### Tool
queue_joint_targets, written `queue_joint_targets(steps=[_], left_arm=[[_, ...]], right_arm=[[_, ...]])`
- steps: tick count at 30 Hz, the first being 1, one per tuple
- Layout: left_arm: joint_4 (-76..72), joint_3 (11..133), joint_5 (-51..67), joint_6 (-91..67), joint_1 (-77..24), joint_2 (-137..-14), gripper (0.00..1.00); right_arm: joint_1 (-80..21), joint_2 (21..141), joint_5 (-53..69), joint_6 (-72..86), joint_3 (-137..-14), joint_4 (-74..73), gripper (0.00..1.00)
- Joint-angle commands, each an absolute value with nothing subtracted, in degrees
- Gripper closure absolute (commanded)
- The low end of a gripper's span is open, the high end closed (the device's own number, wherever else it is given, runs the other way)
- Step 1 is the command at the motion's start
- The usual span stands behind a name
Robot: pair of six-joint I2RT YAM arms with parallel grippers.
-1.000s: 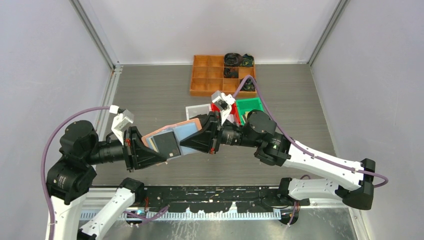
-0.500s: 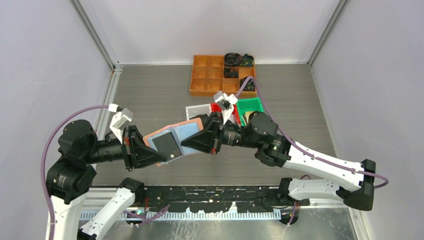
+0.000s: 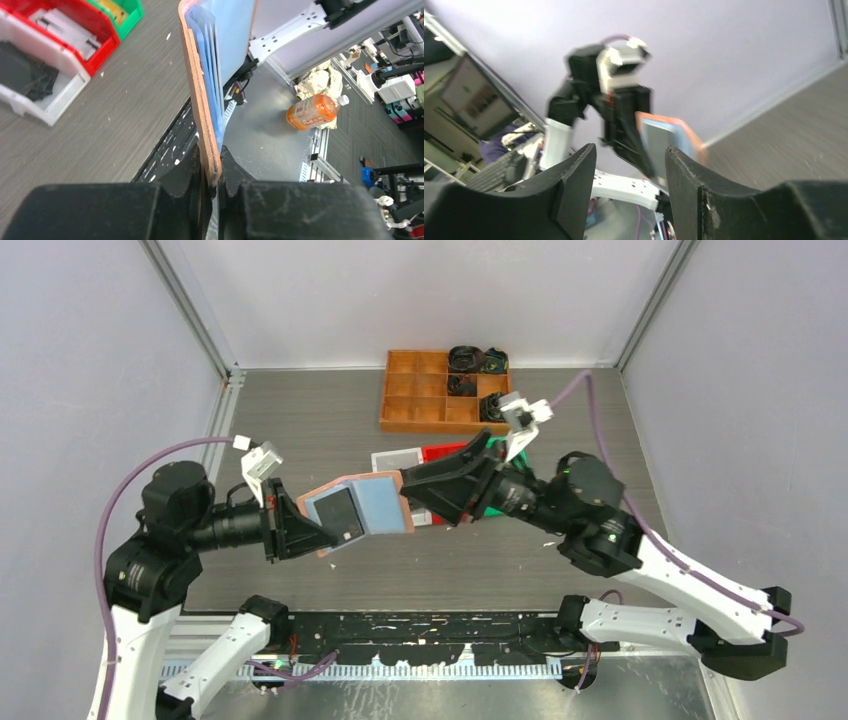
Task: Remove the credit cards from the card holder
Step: Remove the credit card from the card holder.
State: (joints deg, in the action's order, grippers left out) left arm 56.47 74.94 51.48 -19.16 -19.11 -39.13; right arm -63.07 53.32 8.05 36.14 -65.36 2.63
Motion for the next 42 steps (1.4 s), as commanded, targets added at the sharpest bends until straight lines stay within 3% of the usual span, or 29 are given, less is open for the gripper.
queue_joint_targets(steps=[1, 9, 32, 42], left_arm=[[63.04, 77.61, 48.13, -14.06, -19.16, -43.36, 1.00], [64.63, 79.98, 49.53, -10.79, -19.16, -43.48, 1.00], [63.68, 81.86, 59.19, -13.35, -19.15, -43.37, 1.00], [60.32, 78.72, 57.34, -18.48, -19.16, -44.11, 0.91]], right_arm=[[-63.05, 52.74, 8.06, 36.52, -70.93, 2.86, 0.43], [-63.10, 64.57, 21.08, 41.60, -74.61, 1.80, 0.45], [-62.45, 66.19, 28.36, 49.82, -63.40, 15.71, 0.57], [-62.45, 68.24, 30.53, 56.80, -58.15, 32.95, 0.73]])
